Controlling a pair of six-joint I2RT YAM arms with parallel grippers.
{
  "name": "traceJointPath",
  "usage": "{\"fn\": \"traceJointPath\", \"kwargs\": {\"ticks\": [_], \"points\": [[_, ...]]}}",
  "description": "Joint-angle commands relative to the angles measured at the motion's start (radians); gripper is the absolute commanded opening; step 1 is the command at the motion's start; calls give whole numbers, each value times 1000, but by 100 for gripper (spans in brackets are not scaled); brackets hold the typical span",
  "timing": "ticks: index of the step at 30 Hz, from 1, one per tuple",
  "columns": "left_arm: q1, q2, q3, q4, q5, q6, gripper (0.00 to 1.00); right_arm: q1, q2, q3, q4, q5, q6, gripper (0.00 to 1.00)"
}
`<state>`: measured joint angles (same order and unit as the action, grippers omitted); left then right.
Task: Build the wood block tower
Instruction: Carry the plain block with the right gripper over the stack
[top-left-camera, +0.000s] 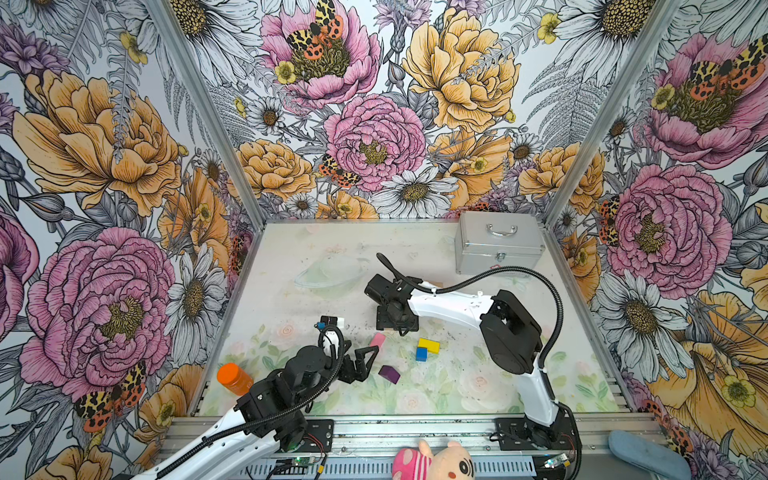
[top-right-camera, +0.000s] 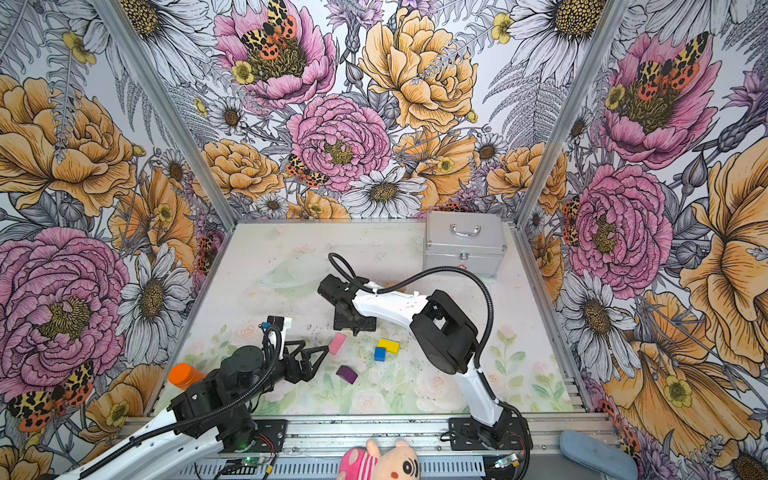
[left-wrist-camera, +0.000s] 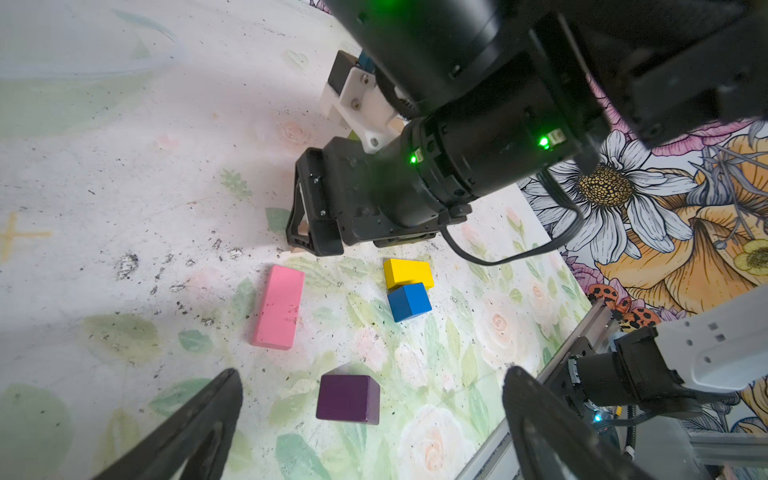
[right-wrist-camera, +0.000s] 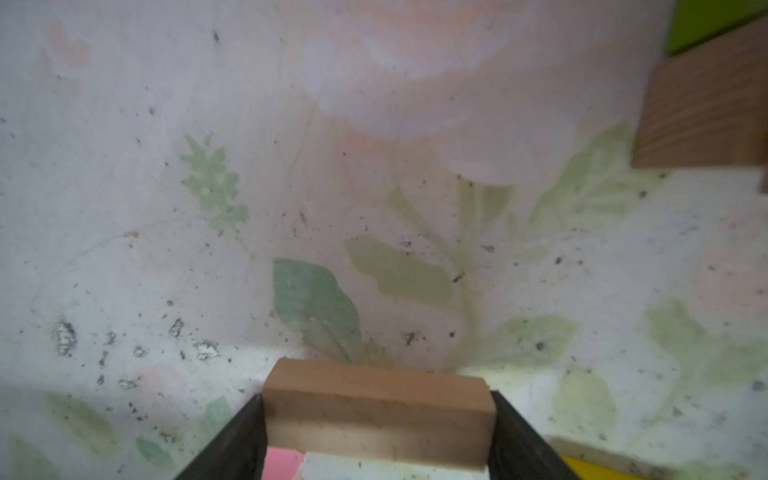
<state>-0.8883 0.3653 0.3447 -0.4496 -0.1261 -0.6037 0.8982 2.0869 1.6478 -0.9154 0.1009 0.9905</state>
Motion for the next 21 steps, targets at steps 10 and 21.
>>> {"fn": "traceJointPath", "kwargs": {"ticks": [10, 21], "points": [[-9, 261, 187, 133, -29, 92, 99, -165, -243, -123, -4, 37, -115, 60], [-12, 468, 324, 186, -30, 145, 99, -277, -221, -119, -4, 14, -238, 60]]}}
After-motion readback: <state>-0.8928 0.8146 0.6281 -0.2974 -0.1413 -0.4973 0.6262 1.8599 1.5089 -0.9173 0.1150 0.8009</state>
